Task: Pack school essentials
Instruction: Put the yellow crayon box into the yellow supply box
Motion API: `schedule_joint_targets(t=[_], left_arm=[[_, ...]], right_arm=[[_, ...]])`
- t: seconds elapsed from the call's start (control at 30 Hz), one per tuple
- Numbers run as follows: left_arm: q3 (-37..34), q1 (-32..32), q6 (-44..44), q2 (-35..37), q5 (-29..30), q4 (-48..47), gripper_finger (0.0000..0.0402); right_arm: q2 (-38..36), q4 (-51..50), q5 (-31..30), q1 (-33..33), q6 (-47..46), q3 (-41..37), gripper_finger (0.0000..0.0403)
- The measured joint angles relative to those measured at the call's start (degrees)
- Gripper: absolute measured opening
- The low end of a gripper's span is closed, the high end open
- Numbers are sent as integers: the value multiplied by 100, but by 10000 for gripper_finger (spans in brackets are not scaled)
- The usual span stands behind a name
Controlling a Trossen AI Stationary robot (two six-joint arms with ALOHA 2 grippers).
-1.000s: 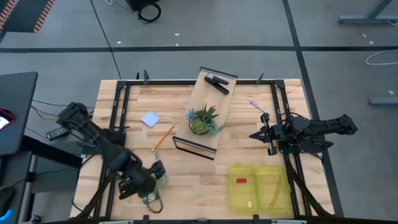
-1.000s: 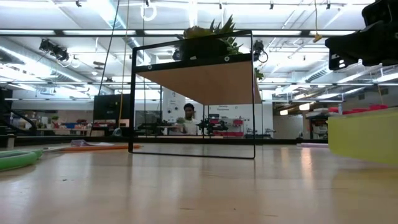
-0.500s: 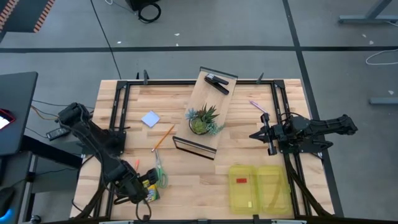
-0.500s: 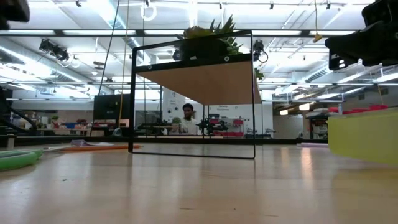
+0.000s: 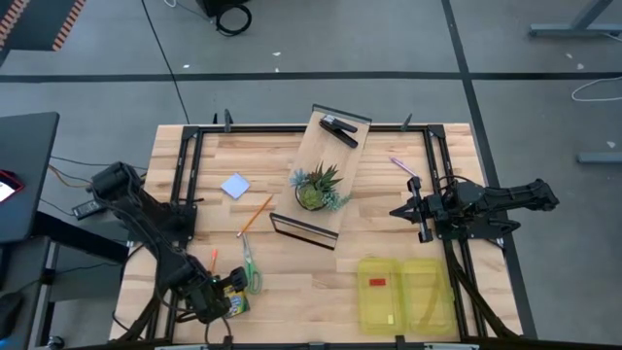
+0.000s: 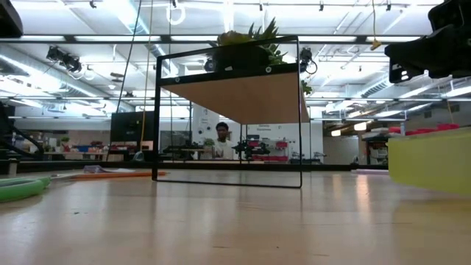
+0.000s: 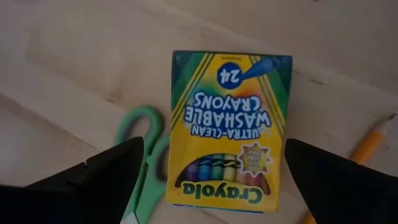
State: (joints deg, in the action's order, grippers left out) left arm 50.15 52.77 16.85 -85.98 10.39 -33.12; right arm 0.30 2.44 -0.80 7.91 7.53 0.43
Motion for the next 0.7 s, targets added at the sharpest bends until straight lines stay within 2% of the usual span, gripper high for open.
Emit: schedule_joint_targets(t=[0.23, 0.57, 0.7], left_arm=[[7, 0, 25, -289, -20, 26, 400], [210, -4, 20, -325, 5, -262, 400], [205, -1, -98, -325, -212, -344, 400]], right_arm=[[0, 0, 1, 0, 0, 0, 7], [0, -2, 0, -1, 0, 0, 7], [0, -2, 0, -1, 0, 0, 7]])
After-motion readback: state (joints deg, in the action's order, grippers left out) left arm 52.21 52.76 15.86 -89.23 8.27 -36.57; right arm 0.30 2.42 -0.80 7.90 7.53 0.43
